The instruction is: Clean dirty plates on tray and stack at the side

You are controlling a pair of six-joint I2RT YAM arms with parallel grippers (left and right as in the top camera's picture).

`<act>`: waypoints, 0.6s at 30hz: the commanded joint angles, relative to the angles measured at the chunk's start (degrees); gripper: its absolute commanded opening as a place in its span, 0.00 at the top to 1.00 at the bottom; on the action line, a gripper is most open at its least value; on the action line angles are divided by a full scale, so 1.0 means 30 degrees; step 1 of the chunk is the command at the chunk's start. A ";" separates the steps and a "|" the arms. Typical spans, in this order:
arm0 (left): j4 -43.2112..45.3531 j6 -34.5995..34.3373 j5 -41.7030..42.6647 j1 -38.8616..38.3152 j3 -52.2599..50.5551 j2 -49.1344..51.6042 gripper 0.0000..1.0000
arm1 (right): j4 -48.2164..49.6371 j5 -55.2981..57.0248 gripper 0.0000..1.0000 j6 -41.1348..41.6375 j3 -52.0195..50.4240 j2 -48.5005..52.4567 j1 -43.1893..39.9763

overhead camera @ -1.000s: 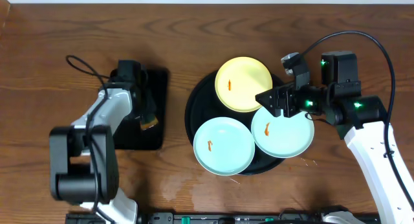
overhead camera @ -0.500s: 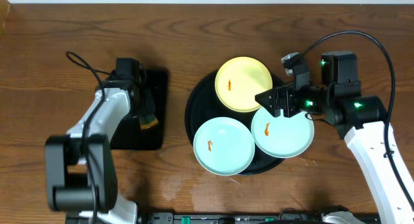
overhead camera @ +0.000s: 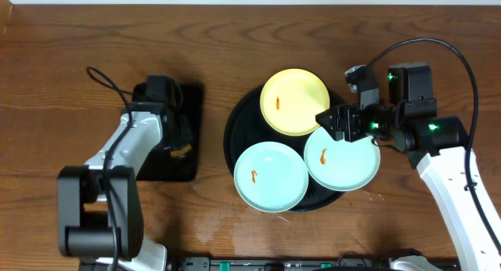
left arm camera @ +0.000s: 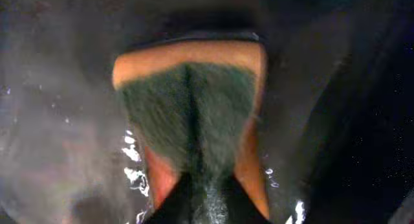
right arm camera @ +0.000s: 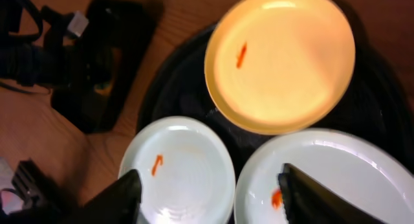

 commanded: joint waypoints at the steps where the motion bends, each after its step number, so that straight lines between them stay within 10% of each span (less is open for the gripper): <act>1: 0.0087 -0.0452 -0.0342 -0.0036 -0.0437 0.0925 0.92 | -0.0816 0.0474 0.37 -0.0714 0.0415 -0.0015 0.0590; 18: -0.5348 -0.0226 -0.0058 -0.0044 0.2696 -0.4248 0.93 | 0.0510 0.3679 0.54 -0.0342 -0.1807 0.2623 0.4495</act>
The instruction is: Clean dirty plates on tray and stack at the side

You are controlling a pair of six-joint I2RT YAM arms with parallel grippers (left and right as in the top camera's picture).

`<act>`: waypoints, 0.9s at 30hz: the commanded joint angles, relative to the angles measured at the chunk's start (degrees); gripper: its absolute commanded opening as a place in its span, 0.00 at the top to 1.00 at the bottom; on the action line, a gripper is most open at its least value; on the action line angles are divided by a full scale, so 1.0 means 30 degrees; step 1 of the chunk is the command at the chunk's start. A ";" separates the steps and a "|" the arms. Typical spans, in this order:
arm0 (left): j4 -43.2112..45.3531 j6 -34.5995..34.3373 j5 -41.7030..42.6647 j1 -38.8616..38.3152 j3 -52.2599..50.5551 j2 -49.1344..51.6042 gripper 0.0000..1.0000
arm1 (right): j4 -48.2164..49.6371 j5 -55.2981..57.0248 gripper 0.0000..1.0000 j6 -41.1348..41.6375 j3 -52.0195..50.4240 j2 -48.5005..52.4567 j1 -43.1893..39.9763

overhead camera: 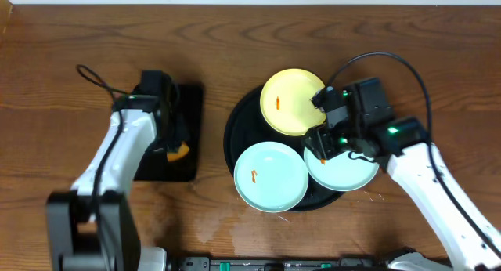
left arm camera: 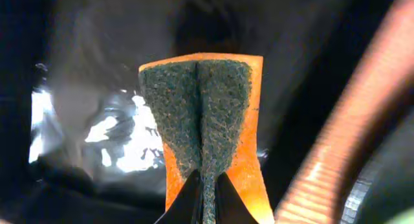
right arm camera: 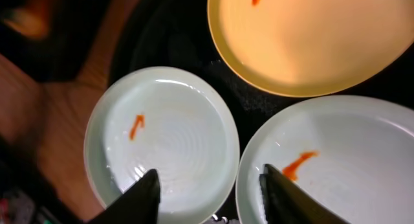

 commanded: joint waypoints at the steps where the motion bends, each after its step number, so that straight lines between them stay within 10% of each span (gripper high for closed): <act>1: -0.0765 0.0036 -0.0029 -0.0051 0.0765 -0.2040 0.93 | 0.0619 0.0415 0.55 -0.0197 -0.0590 0.1501 0.0772; 14: -0.3002 0.0044 0.3271 -0.0495 0.0765 -0.4575 0.92 | 0.2375 0.2113 0.61 -0.0809 -0.0597 0.6819 0.1865; 21: -0.2710 0.0240 0.3271 -0.2572 0.0765 -0.4575 0.92 | 0.2623 0.2514 0.98 -0.0226 -0.0597 0.7359 0.1865; 27: -0.2375 0.0262 0.3162 -0.3461 0.0765 -0.4575 0.93 | 0.3271 0.3402 0.99 0.1275 -0.0597 0.7351 0.1865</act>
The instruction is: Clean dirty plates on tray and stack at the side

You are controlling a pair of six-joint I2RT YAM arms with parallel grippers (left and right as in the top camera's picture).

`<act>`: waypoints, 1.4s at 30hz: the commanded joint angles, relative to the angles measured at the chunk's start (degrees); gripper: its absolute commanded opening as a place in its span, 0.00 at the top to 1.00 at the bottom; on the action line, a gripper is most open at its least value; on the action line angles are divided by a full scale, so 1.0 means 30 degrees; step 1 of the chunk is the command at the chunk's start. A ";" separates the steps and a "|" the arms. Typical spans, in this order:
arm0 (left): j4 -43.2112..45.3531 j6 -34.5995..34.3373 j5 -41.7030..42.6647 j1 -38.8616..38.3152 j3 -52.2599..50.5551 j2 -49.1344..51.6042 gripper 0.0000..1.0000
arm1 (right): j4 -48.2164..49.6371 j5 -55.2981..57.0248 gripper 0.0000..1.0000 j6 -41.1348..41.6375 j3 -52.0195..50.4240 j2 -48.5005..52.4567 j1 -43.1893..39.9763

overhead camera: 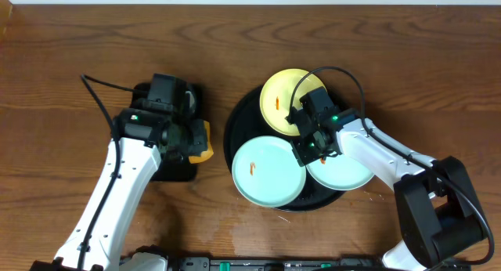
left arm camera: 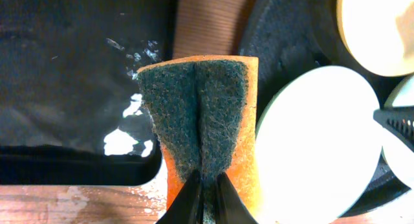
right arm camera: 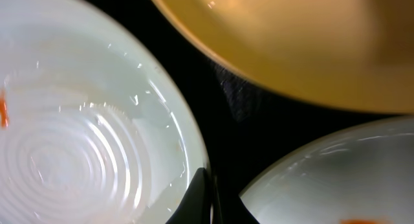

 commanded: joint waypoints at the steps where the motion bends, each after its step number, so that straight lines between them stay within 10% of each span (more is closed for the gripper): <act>1: 0.0131 0.0248 0.0087 -0.0095 0.0321 -0.0240 0.92 | 0.0364 0.0794 0.99 0.0918 -0.0087 0.0189 0.0146; 13: 0.0627 0.0335 0.0095 -0.0481 0.0321 -0.0233 0.93 | 0.1537 0.3891 0.99 0.2645 -0.0080 0.0189 -0.0080; 16: 0.1013 0.0321 -0.0211 -0.0852 0.0321 -0.0233 0.94 | 0.1282 0.2674 0.75 0.2280 -0.0087 0.0189 -0.0080; 21: 0.1304 0.0328 -0.0335 -0.1341 0.0299 -0.0219 0.93 | -0.0153 -0.0226 0.67 0.1282 -0.0087 0.0197 -0.0080; 42: 0.3555 0.0539 -0.0918 -0.4510 0.0124 0.2106 0.93 | 0.1450 0.4677 0.99 0.6003 -0.0685 0.1639 -0.0131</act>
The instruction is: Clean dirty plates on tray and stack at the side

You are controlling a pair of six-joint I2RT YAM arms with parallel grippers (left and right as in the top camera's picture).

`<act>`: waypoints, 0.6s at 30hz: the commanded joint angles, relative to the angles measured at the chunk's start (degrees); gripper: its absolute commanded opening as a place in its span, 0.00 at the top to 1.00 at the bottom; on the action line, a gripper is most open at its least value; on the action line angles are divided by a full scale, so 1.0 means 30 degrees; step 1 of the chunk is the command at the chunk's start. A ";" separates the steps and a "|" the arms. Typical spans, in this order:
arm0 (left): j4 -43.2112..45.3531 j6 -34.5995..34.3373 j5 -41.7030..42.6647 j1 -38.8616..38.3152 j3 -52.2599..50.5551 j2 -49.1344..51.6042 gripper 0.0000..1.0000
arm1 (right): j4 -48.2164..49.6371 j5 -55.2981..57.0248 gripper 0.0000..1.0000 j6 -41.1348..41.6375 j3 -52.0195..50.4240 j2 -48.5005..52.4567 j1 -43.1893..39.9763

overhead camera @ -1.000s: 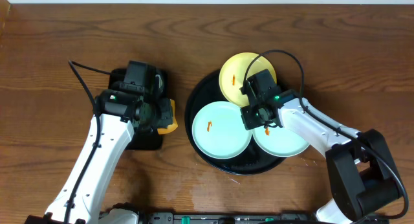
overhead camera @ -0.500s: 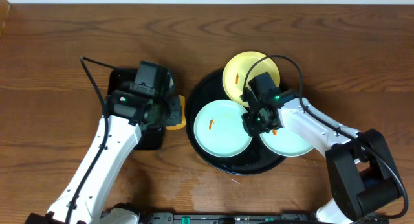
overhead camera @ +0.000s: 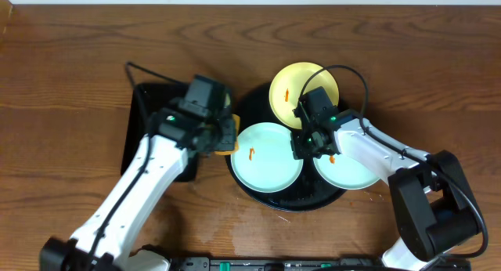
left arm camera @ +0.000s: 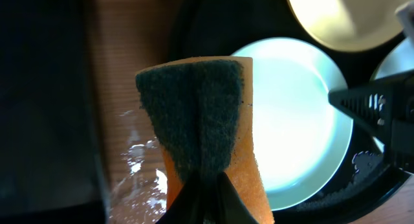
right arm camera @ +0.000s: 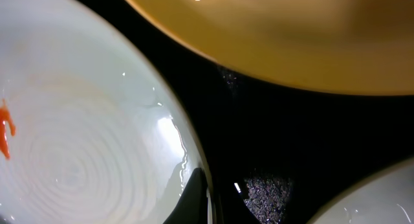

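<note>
A round black tray holds three dirty plates. A pale blue plate with an orange smear lies at its left, a yellow plate at the back, another pale blue plate at the right. My right gripper is shut on the right rim of the left blue plate. My left gripper is shut on an orange sponge with a dark green scouring face. The sponge hangs at that plate's left rim.
A black rectangular basin sits left of the tray on the brown wooden table. Water is spilled on the wood between basin and tray. Cables trail from both arms.
My left gripper has carried the sponge from the basin's right edge to the left rim of the left blue plate. That plate and the yellow plate sit slightly further right. The right gripper still grips the rim.
At first my left gripper pinched the sponge down in the basin while my right gripper hovered open over the tray. Then the sponge was lifted and the right gripper was lower. Later the right gripper was shut on the blue plate's rim; now the sponge is beside that plate.
</note>
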 commanded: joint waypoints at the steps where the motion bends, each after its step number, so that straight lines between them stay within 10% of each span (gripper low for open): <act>1: 0.0656 0.0313 -0.0262 -0.0969 0.0124 0.1231 0.93 | -0.0007 0.4277 0.99 0.0903 -0.0401 0.0809 -0.0029; 18: 0.6222 -0.4524 0.0554 -0.3869 0.0124 0.7737 0.93 | -0.0029 0.5960 0.99 0.0911 -0.0364 0.0699 -0.0029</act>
